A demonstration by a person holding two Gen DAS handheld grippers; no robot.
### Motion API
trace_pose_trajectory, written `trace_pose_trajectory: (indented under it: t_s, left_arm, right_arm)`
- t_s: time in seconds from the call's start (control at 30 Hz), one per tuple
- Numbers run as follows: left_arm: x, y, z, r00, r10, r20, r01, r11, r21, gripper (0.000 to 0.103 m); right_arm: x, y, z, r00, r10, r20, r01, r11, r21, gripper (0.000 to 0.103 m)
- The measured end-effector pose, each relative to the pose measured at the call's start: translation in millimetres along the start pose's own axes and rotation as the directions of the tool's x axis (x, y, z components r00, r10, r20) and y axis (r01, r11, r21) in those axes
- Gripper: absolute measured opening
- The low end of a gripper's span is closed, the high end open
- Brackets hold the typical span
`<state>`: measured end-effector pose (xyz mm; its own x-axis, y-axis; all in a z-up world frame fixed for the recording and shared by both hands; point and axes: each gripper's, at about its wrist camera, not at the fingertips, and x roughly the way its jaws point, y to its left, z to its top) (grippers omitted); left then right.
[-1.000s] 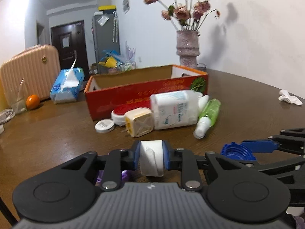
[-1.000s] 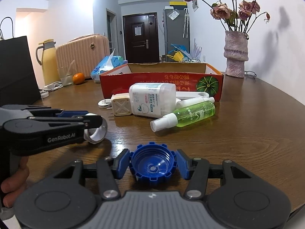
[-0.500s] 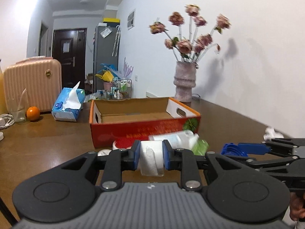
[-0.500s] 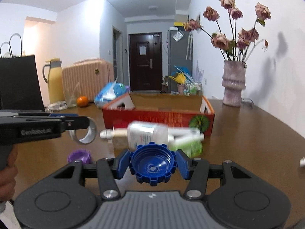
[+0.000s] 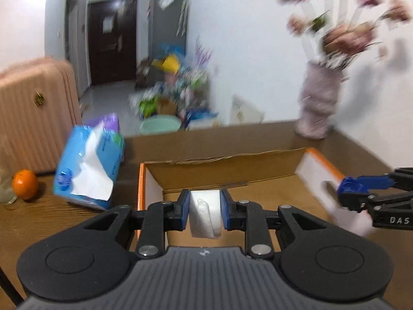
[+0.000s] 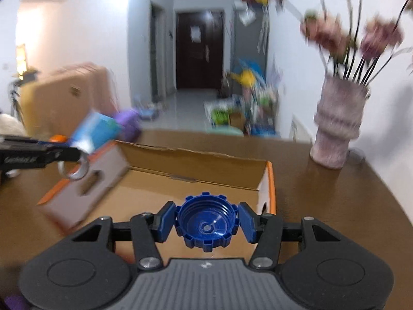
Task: Organize rigid objects
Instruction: 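Carry the tape roll and blue cap over the cardboard box and release both, then raise both open grippers away from the cardboard box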
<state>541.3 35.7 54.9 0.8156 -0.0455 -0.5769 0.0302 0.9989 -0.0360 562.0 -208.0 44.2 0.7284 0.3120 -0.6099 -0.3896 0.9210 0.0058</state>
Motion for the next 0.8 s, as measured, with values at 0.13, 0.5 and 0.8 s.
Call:
trace_pose_trajectory:
  t_s: [0.13,0.5,0.8]
  left_arm:
    - [72,9,13,0.992,0.016,-0.129,-0.018,1.0,-0.013,0.025]
    - [96,-1,13,0.996,0.027,-0.079,-0.021,0.997,0.079,0.051]
    - [68,7,29,0.992,0.011,-0.126,-0.008,1.0,0.028,0.059]
  right_arm:
    - [71,-9,23,0.995,-0.035,-0.095,0.031,0.999,-0.043,0.052]
    - [130,-7,38,0.987,-0.059,-0.147,0.04,0.99,-0.132,0.093]
    - [102,-5,45,0.987,-0.077,-0.142,0.055,0.987,-0.151,0.092]
